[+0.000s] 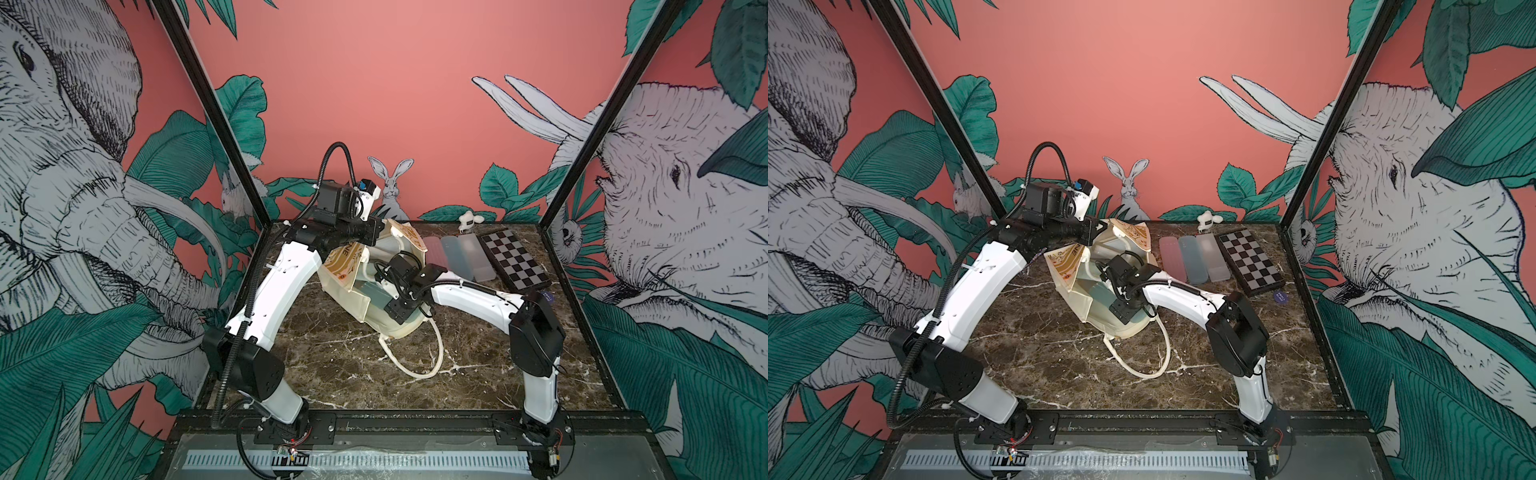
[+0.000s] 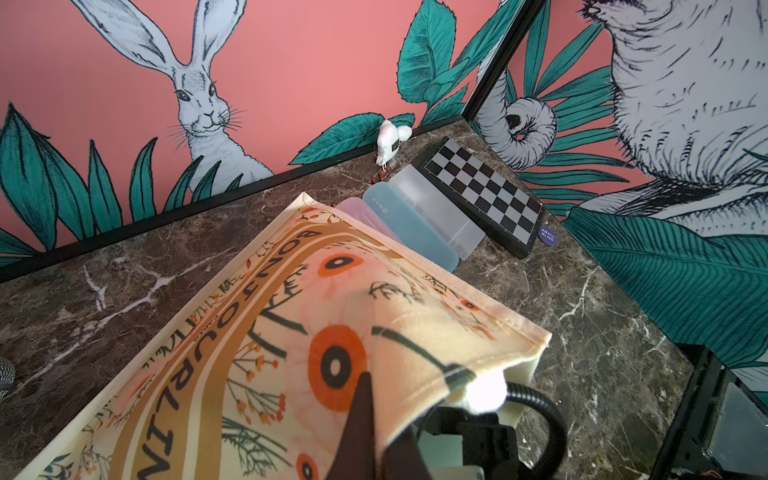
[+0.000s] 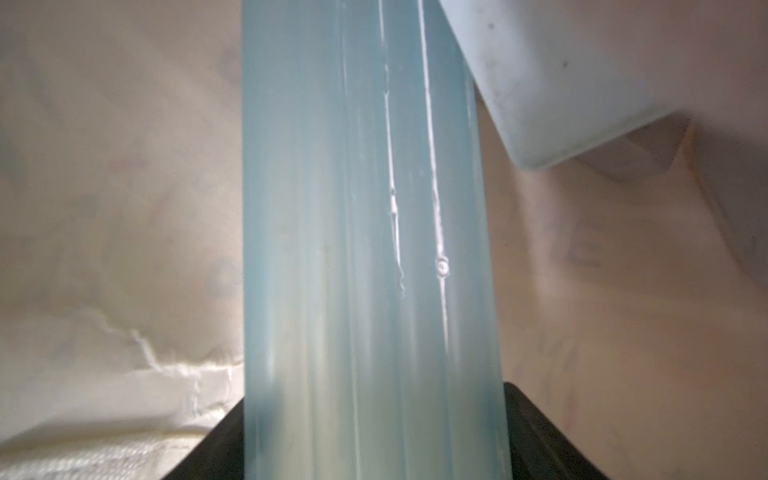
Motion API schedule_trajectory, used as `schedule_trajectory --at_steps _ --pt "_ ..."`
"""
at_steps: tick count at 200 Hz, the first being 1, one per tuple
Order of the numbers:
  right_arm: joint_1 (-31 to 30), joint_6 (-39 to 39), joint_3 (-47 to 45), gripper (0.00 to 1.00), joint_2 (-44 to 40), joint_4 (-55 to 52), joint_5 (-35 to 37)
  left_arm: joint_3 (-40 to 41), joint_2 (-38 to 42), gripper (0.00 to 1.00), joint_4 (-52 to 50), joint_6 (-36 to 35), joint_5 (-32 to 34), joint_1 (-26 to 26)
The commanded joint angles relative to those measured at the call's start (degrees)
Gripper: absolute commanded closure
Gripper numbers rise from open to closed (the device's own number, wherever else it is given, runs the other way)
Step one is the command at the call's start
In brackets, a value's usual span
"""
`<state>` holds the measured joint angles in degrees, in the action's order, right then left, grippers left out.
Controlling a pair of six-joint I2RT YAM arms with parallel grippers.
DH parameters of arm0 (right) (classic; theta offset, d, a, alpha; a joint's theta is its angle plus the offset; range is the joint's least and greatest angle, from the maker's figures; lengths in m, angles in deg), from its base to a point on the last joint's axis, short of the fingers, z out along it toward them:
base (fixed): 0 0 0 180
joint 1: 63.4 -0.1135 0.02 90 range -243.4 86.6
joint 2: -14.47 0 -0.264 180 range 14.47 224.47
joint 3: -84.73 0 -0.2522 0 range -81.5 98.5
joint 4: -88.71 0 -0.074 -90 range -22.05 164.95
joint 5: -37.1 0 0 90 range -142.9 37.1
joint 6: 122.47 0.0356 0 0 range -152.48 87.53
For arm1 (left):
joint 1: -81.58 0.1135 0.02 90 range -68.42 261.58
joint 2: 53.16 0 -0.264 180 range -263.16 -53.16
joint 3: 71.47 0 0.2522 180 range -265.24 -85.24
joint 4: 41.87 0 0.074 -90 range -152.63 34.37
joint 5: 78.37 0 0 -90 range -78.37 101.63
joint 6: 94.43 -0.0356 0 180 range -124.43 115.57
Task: Take out the pencil case from the canvas bag
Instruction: Pick up the pencil case from the canvas bag.
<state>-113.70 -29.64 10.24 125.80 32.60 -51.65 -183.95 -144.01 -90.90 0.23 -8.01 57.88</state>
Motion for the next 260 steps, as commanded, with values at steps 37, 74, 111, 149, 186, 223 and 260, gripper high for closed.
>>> schedule_trajectory --at_steps 37,74,111,149,186,223,260 --pt "-1.5 6.5 -5.2 0.36 -9.9 -2.3 -0.1 -0.2 2.6 1.00 2.8 0.6 6.1 0.1" --pt "-1.5 6.6 -7.5 0.37 -13.6 -3.5 0.8 -0.4 1.9 1.00 3.4 1.1 5.6 0.0" --pt "-1.4 5.7 -12.4 0.38 -18.3 -2.6 1.9 -0.2 2.0 1.00 3.7 1.2 6.9 0.1" --pt "-1.4 4.3 -17.9 0.40 -23.2 0.2 0.6 -0.6 1.5 1.00 4.1 2.1 9.2 0.1" --pt "-1.5 3.6 -24.4 0.41 -29.7 6.8 -2.7 -1.6 1.3 1.00 4.0 3.4 13.4 0.2" --pt "-1.4 4.7 -28.6 0.43 -35.7 12.3 -1.8 -1.9 2.3 1.00 3.6 6.0 19.7 0.8" --pt "-1.1 5.8 -31.7 0.47 -40.0 17.3 -0.3 1.2 6.3 1.00 3.5 8.1 27.0 1.6"
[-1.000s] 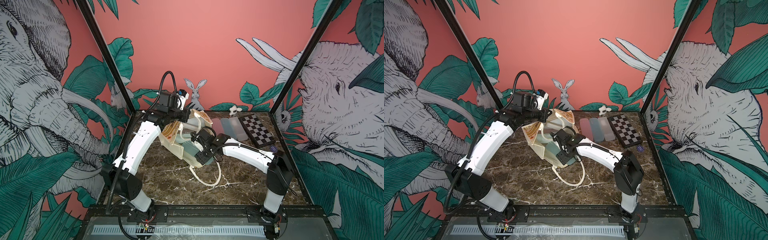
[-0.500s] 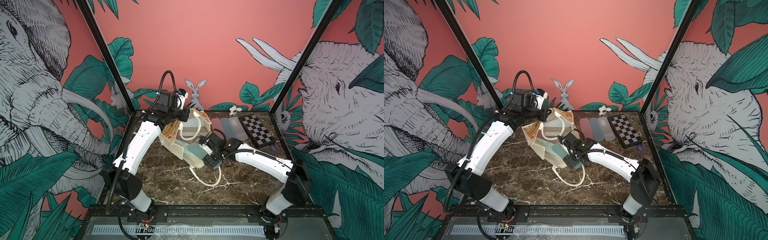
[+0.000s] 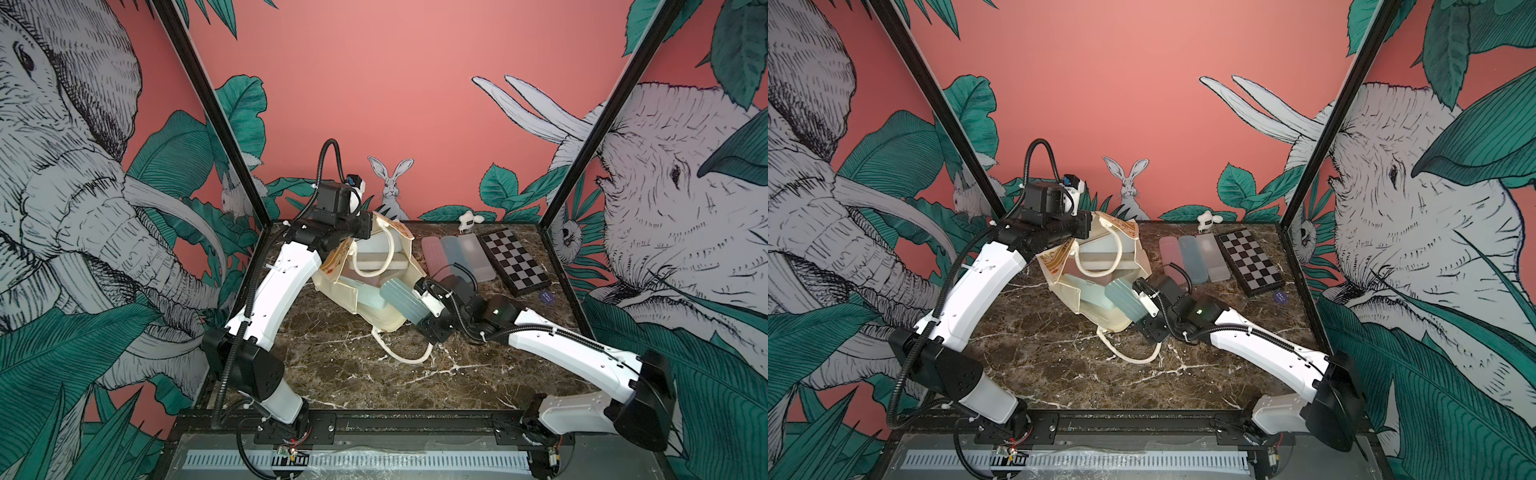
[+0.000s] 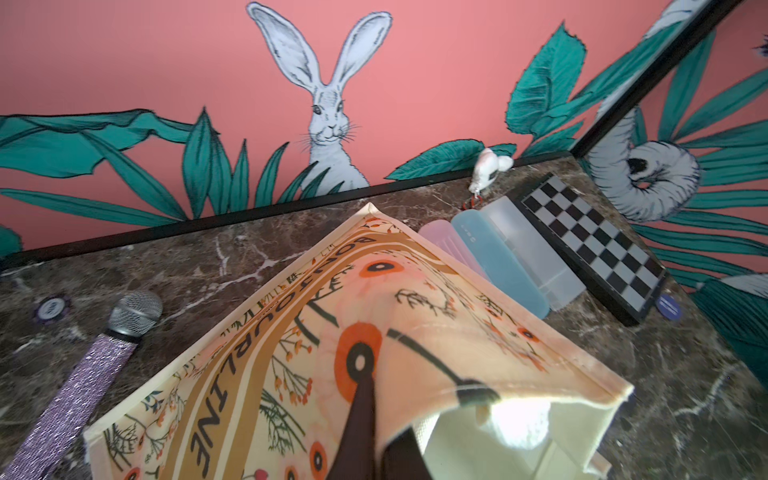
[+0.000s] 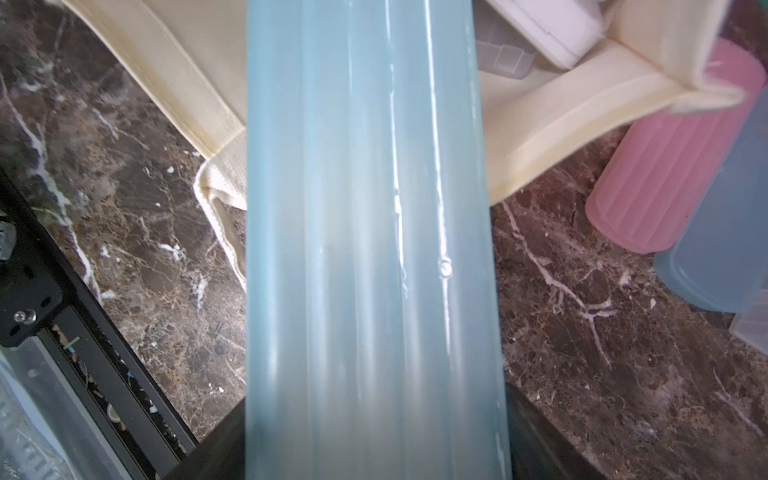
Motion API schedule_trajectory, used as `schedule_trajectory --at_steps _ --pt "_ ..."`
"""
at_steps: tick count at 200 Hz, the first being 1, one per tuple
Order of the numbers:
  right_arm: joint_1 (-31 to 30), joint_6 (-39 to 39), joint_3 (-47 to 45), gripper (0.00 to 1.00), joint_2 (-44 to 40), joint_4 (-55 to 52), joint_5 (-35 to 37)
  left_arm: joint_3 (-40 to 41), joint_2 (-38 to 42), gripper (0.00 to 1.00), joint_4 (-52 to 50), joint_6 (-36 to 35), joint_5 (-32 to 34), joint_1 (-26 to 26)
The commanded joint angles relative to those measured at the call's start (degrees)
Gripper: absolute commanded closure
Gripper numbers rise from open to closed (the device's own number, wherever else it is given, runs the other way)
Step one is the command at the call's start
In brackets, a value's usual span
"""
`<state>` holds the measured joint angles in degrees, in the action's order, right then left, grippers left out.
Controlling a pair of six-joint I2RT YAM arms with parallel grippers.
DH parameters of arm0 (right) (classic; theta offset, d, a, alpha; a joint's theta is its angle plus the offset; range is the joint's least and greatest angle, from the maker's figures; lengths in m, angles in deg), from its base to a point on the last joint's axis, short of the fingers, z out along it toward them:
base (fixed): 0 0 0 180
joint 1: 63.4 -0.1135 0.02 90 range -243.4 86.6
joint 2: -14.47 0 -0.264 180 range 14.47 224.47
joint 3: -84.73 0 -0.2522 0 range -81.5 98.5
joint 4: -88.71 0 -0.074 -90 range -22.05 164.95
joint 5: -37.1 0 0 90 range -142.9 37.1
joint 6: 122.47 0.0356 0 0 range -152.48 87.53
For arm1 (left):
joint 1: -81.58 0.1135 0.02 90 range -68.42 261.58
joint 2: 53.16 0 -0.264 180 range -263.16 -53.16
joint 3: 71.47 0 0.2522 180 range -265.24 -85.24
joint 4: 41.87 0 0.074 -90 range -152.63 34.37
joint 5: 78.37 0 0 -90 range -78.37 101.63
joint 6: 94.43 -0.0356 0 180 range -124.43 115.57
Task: Take out the pencil case from the canvas bag
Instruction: Pick up the pencil case from the canvas bag.
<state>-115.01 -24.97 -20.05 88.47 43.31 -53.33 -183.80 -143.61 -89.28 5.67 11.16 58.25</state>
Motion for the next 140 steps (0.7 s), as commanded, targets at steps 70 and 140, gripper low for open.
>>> schedule_trajectory --at_steps 70,140 --pt "5.2 6.8 -3.1 0.52 -2.4 10.0 8.7 4.6 12.9 1.00 -1.2 4.6 17.4 1.7" --pt "8.3 13.5 5.5 0.54 11.3 7.6 12.7 10.2 19.2 1.00 -4.1 6.3 20.4 3.2"
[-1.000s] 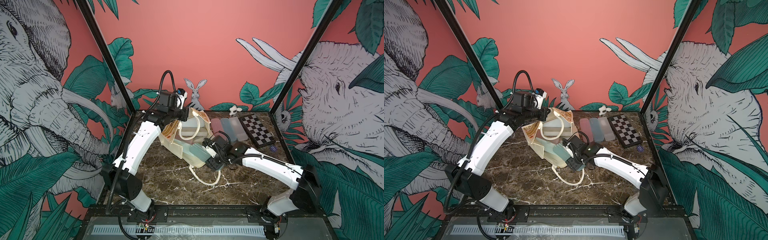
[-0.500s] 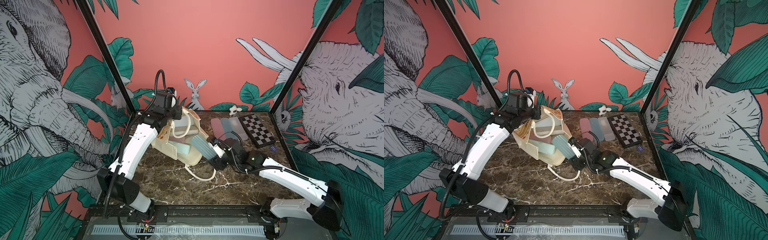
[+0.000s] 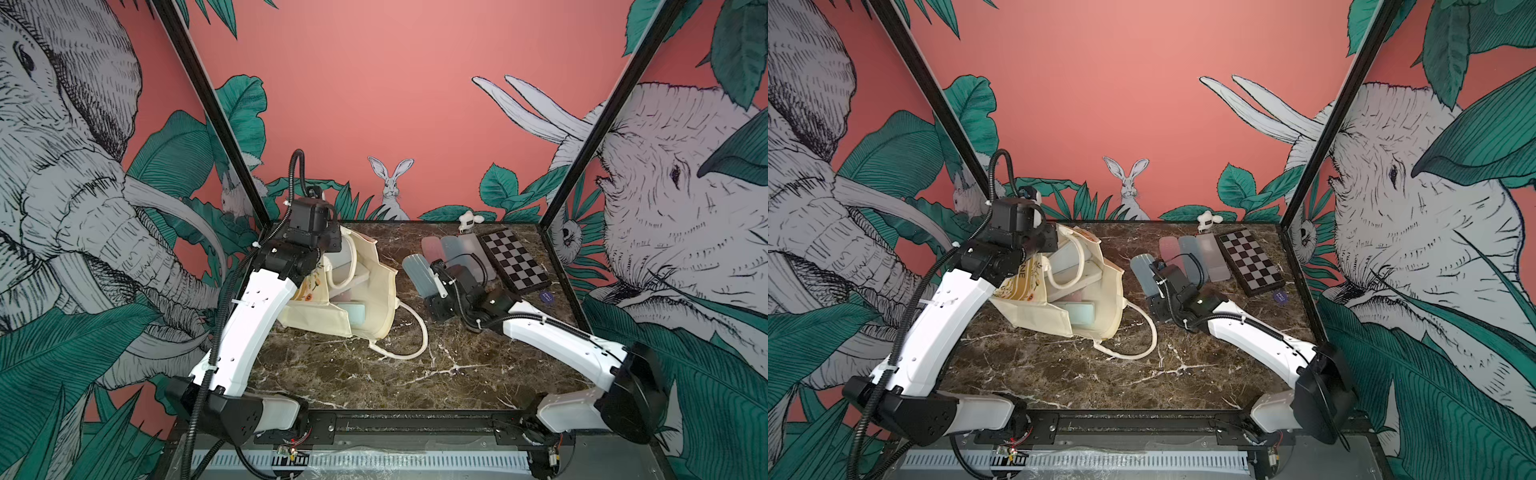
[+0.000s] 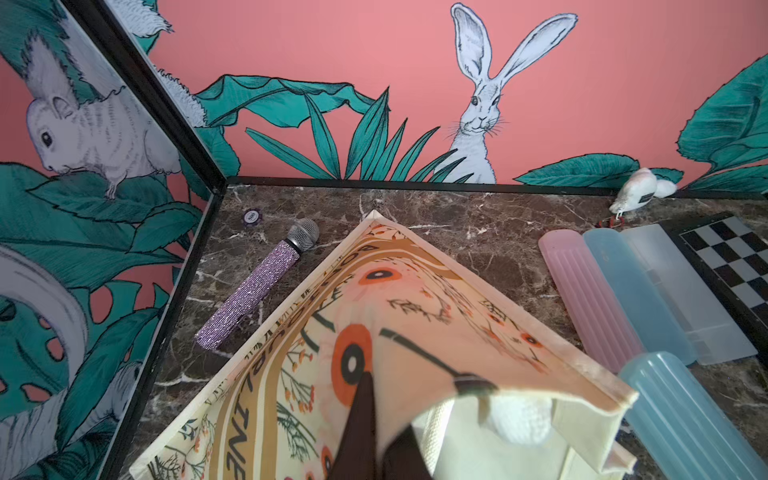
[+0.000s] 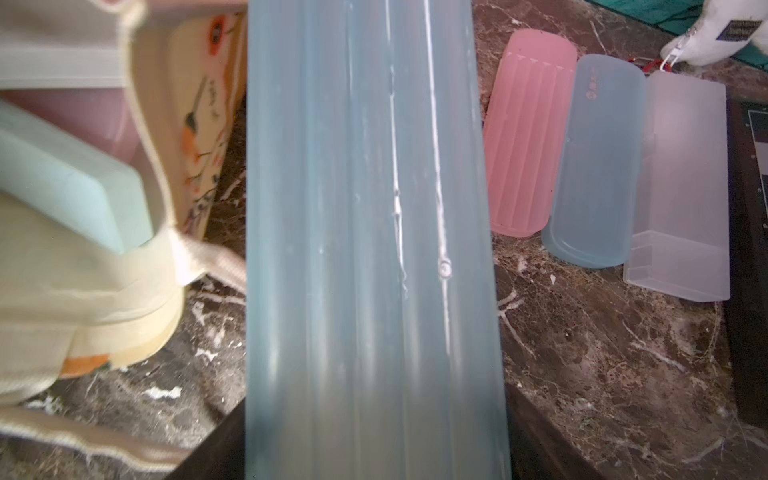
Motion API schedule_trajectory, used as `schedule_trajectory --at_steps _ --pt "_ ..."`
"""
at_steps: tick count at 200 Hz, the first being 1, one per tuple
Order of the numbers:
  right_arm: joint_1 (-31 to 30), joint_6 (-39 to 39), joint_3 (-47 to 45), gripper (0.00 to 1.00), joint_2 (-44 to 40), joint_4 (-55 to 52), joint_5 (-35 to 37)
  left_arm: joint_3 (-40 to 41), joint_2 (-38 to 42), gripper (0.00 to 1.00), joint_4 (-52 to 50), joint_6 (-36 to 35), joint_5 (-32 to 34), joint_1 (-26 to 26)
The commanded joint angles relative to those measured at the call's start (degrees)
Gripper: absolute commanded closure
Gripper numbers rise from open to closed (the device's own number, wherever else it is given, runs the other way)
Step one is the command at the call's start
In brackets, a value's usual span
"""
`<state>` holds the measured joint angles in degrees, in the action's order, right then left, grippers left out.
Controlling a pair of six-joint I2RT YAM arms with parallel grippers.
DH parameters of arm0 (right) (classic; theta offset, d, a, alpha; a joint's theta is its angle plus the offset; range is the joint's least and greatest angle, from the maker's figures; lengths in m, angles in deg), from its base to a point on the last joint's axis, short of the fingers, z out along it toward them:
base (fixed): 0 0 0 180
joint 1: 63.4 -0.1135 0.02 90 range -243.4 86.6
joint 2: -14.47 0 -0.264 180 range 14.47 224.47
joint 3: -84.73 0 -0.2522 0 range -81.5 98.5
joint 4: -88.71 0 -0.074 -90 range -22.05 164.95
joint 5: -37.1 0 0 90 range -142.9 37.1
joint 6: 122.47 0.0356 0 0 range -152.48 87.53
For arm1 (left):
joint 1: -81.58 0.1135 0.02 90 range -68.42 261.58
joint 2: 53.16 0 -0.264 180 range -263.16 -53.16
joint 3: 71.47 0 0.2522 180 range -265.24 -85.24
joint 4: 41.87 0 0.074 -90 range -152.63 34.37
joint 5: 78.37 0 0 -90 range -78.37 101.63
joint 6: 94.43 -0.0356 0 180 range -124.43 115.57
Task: Take out the pencil case from the canvas bag
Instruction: Pick up the pencil case from the canvas bag, then place the pencil case at the center of the board.
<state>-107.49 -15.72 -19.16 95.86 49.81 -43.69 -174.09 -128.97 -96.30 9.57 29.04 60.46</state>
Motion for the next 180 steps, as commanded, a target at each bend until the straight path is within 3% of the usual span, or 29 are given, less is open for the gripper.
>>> schedule_trajectory --at_steps 1,103,180 --pt "0.8 4.4 4.8 0.54 4.1 1.1 3.1 0.5 4.6 1.00 2.9 2.6 2.5 1.1" --pt "3.8 9.8 31.5 0.54 31.8 -6.3 9.5 7.8 9.1 1.00 4.8 9.7 -18.2 12.4" --pt "5.8 9.5 52.1 0.52 48.4 -17.5 13.9 8.9 8.9 1.00 5.4 10.6 -21.8 13.7"
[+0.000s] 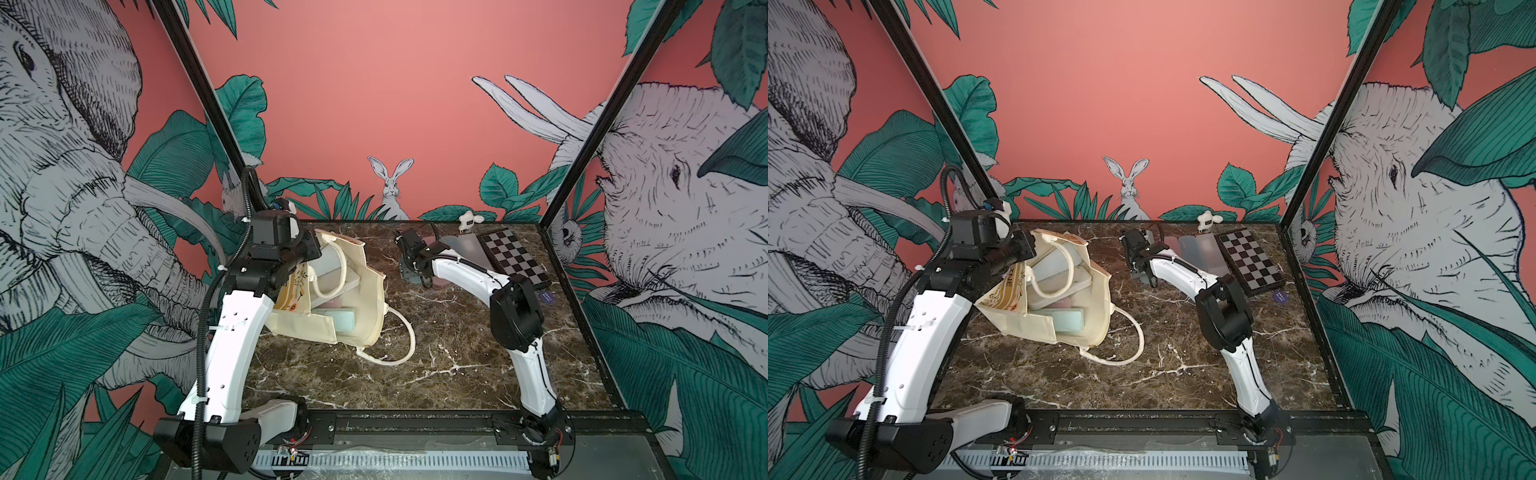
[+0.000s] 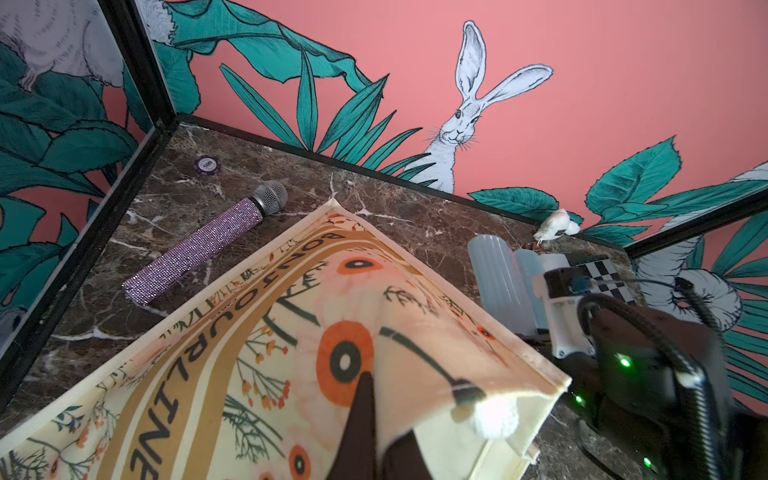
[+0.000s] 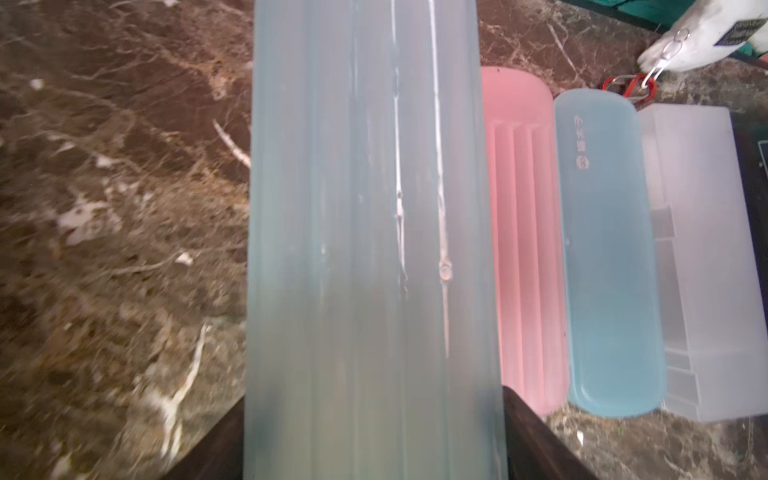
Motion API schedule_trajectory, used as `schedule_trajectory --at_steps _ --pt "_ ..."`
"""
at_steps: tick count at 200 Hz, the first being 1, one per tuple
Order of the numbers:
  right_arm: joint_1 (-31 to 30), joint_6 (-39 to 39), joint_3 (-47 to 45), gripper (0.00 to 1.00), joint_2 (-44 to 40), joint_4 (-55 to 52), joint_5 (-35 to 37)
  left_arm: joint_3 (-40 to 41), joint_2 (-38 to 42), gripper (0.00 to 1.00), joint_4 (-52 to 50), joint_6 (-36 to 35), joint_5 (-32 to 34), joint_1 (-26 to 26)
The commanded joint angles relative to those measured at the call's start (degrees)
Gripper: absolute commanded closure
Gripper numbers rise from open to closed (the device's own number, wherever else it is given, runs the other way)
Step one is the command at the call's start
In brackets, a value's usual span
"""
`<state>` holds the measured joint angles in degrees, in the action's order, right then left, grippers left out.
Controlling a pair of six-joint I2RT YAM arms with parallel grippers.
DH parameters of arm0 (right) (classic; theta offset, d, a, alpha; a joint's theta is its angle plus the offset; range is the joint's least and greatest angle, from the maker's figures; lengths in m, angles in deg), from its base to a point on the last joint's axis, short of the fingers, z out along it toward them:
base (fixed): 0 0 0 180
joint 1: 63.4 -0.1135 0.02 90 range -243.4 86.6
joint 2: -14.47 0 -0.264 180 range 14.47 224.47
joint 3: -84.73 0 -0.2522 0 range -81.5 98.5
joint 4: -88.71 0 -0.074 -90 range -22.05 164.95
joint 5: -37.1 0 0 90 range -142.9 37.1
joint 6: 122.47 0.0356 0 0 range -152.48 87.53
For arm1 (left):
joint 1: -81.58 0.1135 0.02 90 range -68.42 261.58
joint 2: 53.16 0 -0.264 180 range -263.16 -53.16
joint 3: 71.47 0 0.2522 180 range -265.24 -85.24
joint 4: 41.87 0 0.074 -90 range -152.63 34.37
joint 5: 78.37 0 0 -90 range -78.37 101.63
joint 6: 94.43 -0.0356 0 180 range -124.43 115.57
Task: Take out the pencil case from the canvas bag
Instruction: Place the pencil case at the center of the board.
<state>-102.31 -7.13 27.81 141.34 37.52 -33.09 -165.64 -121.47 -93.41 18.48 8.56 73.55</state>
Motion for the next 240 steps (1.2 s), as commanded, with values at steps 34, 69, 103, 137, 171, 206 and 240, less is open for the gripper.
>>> schedule_trajectory --at_steps 34,69,103,137,171,206,240 --pt "0.9 0.3 11.9 0.50 7.9 -9.1 4.2 1.3 1.5 1.00 3.5 2.2 -2.0 0.6" --pt "1.3 -0.3 17.9 0.48 12.4 -12.5 4.7 1.8 1.1 1.00 3.9 2.5 -3.0 0.6" --pt "1.4 -0.5 22.3 0.45 15.9 -14.7 4.5 2.0 1.5 1.00 4.1 2.6 -2.7 0.6" --pt "1.6 -0.4 25.9 0.43 18.8 -16.5 5.8 1.8 1.4 1.00 4.1 2.7 -3.3 0.6" --pt "1.8 -0.6 27.6 0.41 20.4 -16.9 6.4 1.7 1.4 1.00 4.0 2.6 -3.4 0.6" --pt "1.9 -0.6 28.8 0.30 21.5 -17.7 6.9 1.3 1.3 1.00 3.7 2.6 -3.7 0.6" --pt "2.0 -0.8 28.8 0.21 21.3 -17.6 7.4 1.2 1.5 1.00 3.6 2.5 -3.5 0.6"
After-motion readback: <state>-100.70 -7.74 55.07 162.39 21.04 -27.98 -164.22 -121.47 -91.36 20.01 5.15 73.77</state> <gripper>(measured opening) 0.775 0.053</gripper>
